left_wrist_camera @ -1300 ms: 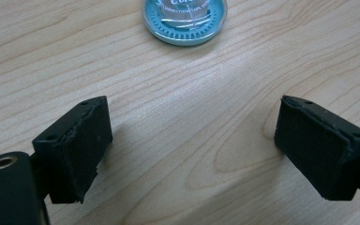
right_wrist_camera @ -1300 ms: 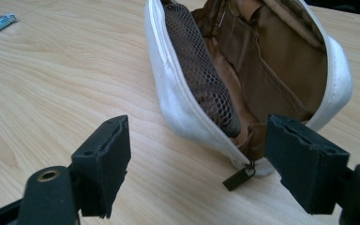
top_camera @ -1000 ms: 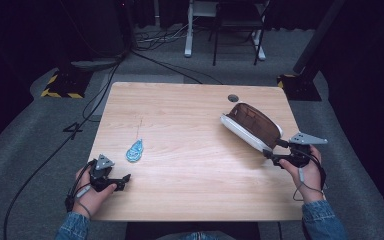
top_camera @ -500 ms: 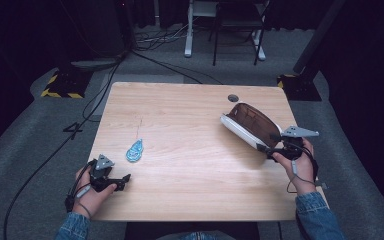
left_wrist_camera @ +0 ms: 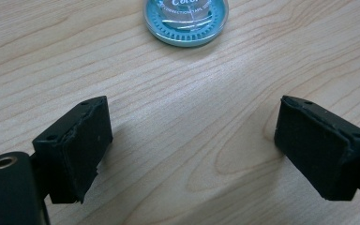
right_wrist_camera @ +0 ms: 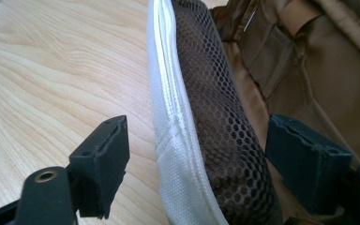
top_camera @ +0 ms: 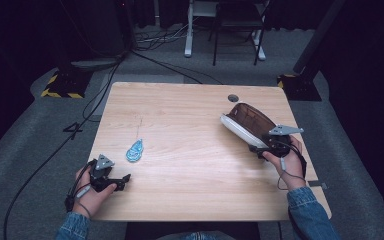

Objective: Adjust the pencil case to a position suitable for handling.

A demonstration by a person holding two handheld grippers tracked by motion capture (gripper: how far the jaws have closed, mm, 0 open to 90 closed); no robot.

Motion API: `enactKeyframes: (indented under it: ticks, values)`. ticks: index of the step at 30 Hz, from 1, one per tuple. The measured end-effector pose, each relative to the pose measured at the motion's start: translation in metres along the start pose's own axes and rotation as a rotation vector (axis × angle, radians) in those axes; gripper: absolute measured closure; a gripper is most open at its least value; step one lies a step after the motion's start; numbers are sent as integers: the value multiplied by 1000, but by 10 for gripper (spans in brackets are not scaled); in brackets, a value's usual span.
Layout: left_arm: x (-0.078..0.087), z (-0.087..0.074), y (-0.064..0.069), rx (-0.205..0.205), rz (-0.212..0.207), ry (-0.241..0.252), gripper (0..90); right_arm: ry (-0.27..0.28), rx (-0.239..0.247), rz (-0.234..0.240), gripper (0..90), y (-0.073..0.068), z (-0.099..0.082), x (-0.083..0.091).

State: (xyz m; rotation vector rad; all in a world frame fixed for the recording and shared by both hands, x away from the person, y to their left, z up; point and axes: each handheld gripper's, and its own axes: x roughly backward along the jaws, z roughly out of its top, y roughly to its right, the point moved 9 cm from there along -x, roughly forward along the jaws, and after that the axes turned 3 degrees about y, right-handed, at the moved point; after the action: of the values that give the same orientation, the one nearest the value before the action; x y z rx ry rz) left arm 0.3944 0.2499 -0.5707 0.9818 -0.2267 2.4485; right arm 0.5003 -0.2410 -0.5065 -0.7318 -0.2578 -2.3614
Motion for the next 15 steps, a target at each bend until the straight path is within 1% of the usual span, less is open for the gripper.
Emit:
enactKeyframes:
  ticks: [5, 8, 10, 11, 14, 15]
  values:
    - [0, 0, 0, 0, 0, 0, 119, -34, 45, -29, 228, 0, -4, -9]
    - [0, 0, 0, 0, 0, 0, 119, -55, 73, -45, 264, 1, -5, -13]
    - [0, 0, 0, 0, 0, 0, 119, -66, 91, -56, 323, 2, -6, -14]
    - [0, 0, 0, 0, 0, 0, 119, -73, 97, -59, 372, 3, -7, -14]
    - [0, 0, 0, 0, 0, 0, 118, -75, 95, -38, 469, 3, -7, -13]
    - [0, 0, 0, 0, 0, 0, 118, -76, 96, -33, 486, 2, -7, -13]
